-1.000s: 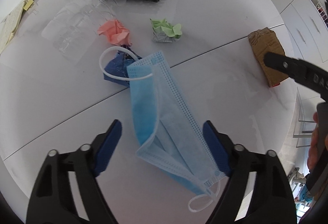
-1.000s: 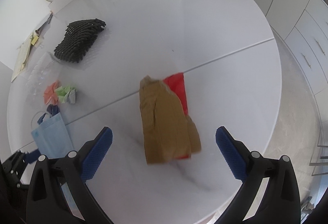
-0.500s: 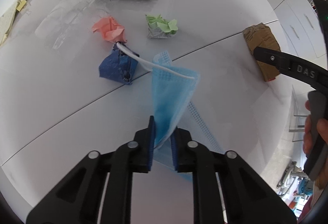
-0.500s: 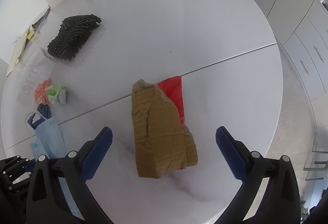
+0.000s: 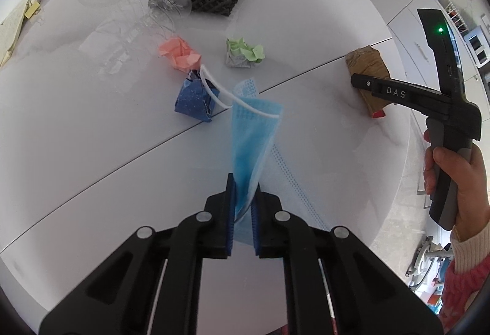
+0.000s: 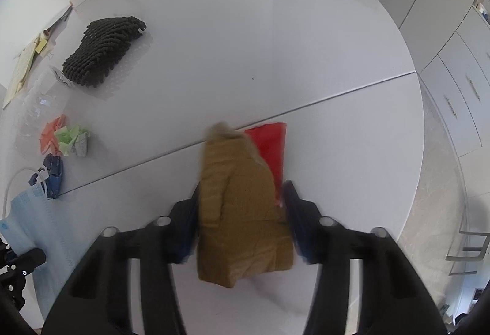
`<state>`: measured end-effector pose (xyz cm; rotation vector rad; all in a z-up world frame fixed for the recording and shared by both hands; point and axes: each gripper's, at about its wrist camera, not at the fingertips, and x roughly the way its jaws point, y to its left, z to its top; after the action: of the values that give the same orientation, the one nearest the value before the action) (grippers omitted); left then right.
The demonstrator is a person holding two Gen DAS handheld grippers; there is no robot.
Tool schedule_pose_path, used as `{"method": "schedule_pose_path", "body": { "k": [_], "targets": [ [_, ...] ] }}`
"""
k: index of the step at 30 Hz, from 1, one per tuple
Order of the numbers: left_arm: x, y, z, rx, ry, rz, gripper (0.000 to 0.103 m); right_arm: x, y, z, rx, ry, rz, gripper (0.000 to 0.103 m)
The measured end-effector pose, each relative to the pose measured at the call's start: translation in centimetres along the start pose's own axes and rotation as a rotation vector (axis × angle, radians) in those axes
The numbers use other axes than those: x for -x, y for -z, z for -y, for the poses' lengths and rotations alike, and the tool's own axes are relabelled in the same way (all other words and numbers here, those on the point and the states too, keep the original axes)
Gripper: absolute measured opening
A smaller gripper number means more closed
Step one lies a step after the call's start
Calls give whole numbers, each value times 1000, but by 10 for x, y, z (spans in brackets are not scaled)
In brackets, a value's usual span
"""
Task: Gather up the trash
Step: 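Carry the mask and paper bag over the white bin and open both grippers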
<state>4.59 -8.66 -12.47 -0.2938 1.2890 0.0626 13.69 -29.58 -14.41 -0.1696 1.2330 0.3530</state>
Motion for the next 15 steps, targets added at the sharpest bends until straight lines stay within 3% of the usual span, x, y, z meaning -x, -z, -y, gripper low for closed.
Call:
{"method": "schedule_pose_path", "body": {
  "k": [7,15],
  "targets": [
    [14,-2,3,-36,7,20,9,23,11,9,-39,-32,33,50],
    [33,14,52,-171,63,36,9,89,63,28,-77,-54,82,50]
  ]
}}
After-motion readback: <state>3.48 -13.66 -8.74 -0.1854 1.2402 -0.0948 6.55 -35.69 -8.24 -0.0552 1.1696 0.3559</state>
